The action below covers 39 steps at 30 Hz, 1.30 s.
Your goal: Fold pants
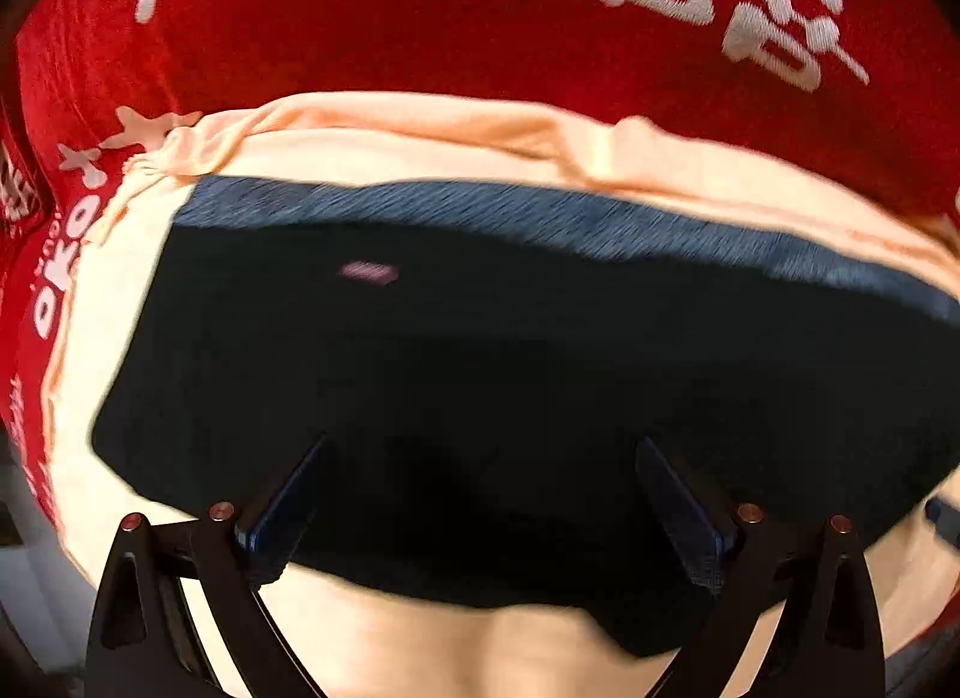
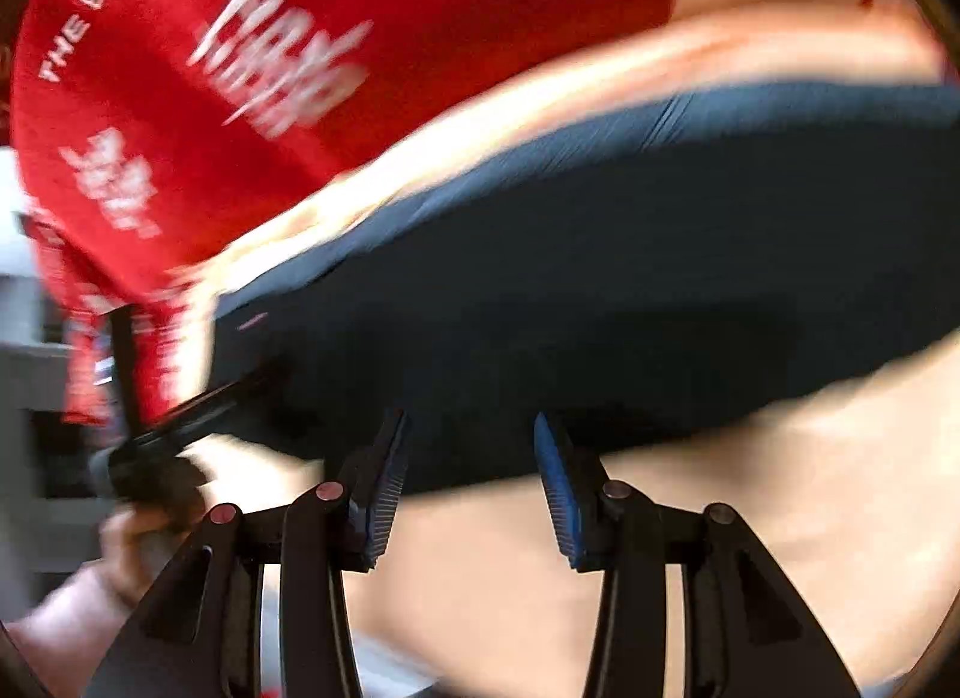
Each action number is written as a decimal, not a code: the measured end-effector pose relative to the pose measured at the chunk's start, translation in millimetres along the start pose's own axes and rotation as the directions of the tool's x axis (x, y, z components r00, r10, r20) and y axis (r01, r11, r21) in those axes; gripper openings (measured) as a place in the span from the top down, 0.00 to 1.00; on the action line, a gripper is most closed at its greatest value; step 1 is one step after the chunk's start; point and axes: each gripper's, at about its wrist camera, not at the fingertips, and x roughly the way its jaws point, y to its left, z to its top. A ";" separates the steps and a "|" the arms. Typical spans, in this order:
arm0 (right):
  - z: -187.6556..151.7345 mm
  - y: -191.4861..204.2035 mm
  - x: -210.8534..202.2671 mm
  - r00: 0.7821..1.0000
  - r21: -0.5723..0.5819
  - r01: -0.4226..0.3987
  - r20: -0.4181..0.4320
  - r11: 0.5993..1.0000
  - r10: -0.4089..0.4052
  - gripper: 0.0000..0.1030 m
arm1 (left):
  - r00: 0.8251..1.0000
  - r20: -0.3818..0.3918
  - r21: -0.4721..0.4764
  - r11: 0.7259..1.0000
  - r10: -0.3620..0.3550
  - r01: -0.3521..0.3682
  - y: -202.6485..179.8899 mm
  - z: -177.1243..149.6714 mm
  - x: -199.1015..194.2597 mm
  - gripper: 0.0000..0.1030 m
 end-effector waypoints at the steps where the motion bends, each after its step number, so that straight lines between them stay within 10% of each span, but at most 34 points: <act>1: -10.4 6.2 11.9 0.999 0.025 -0.039 -0.018 0.999 0.039 0.55 | 1.000 -0.005 0.033 0.999 0.020 -0.020 4.8 -3.7 -1.8 0.02; 7: -49.3 29.9 79.7 0.975 0.151 -0.207 -0.050 0.967 0.216 0.55 | 0.998 -0.004 0.247 0.967 0.067 -0.064 33.3 -22.0 -6.8 0.02; 24: -30.5 8.8 90.4 0.965 0.331 -0.262 0.065 0.906 0.255 0.64 | 0.995 0.005 0.167 0.981 -0.104 0.101 -13.9 0.5 15.0 0.02; 26: -26.2 8.8 90.9 0.977 0.348 -0.212 0.049 0.913 0.208 0.91 | 0.995 0.001 0.182 0.978 -0.103 0.101 -23.0 0.1 14.4 0.02; 34: -52.2 17.8 80.3 0.997 0.261 -0.072 0.021 0.963 0.069 0.94 | 0.999 0.018 0.386 0.922 -0.031 0.021 -63.0 -51.5 12.3 0.02; 39: -60.8 12.8 64.9 0.998 0.196 0.033 -0.051 0.980 -0.023 0.91 | 0.999 -0.008 0.323 0.945 -0.044 0.045 -54.5 -47.6 13.9 0.02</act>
